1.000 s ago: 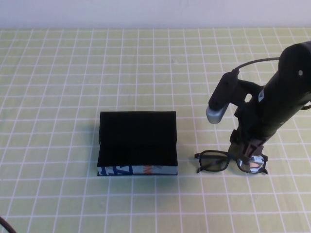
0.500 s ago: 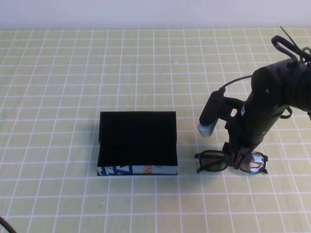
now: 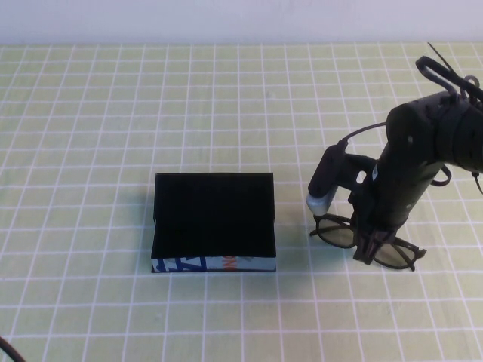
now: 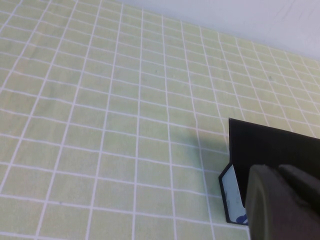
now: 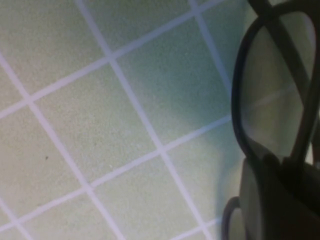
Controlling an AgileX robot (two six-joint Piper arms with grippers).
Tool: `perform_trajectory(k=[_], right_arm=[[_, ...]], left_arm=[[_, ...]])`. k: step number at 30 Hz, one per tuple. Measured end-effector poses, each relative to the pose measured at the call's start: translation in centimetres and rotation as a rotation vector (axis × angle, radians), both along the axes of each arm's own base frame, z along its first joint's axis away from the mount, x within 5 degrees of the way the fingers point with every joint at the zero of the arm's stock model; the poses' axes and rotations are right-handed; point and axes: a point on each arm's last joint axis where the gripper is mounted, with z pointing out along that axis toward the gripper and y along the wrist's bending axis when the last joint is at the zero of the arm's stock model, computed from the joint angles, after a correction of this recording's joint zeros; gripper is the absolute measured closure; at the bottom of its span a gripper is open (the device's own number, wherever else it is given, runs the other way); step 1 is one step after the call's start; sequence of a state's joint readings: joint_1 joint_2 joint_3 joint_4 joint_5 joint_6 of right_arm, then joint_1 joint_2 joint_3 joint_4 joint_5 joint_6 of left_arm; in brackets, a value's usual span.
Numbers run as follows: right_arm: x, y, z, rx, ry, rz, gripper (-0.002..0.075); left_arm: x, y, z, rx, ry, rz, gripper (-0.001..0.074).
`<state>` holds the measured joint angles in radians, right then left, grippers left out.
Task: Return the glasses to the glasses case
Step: Pick up the glasses from the table, then place the glasses in the glasses case
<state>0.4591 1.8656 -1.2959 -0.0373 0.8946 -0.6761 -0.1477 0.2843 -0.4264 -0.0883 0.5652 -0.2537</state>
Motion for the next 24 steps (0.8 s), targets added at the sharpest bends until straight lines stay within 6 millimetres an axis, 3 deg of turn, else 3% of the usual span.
perform_trajectory(k=[4,11,18,24], right_arm=[[0.4,0.2,1.4,0.004,0.0,0.009,0.0703],[1.0,1.9,6.0,0.096,0.003,0.045,0.0704],[-1.1,6.9,9.7,0.148,-0.052,0.213,0.0704],[-3.5,11.9,11.1,0.22,-0.17,0.369,0.0704]], left_arm=[[0.0,0.0,0.0,0.0,0.0,0.0,0.0738],[0.0,0.0,0.0,0.0,0.0,0.0,0.0738],[0.0,0.0,0.0,-0.002,0.002,-0.001,0.0738],[0.0,0.0,0.0,-0.003,0.006,-0.001,0.0738]])
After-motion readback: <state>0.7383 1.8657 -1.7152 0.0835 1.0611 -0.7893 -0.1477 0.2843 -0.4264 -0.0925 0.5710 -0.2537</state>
